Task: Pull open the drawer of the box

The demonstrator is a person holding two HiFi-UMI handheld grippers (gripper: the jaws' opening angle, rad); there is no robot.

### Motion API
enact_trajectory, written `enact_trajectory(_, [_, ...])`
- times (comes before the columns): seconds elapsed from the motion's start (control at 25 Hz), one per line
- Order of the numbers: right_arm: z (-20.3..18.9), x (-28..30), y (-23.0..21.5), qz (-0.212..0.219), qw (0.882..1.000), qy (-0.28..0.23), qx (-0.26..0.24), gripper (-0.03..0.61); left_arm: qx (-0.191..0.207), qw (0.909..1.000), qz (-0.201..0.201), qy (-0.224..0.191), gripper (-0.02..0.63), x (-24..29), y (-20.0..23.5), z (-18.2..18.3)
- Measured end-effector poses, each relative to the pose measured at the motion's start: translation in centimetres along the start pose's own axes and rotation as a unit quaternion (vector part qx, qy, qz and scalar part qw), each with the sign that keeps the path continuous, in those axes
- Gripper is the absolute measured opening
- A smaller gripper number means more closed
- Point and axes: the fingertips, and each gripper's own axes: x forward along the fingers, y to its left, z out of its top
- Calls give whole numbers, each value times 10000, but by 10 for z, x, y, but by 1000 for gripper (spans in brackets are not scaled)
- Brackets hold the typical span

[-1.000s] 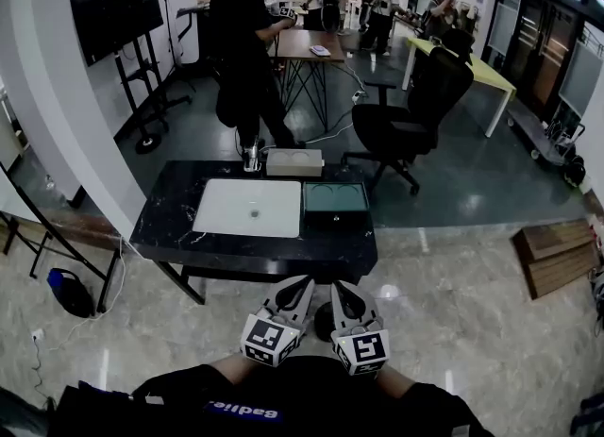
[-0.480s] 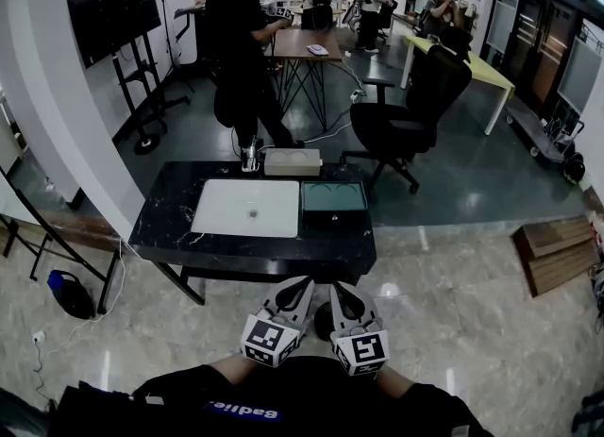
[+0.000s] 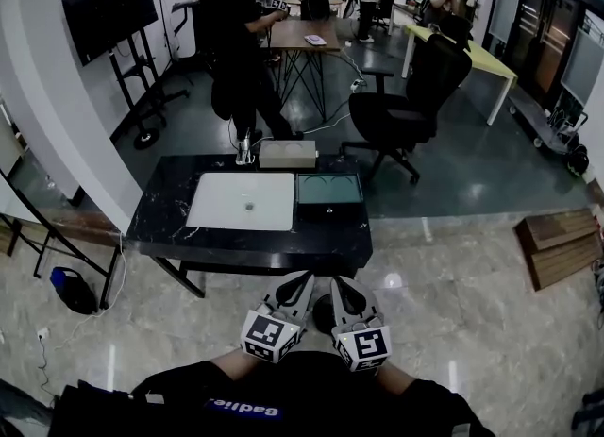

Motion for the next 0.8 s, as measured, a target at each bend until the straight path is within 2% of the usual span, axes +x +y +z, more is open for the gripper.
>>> enact_trajectory(0.8, [-14,-33,-78,466,9988,22,157,0,67,9983,580,89,-12,55,-59,-9])
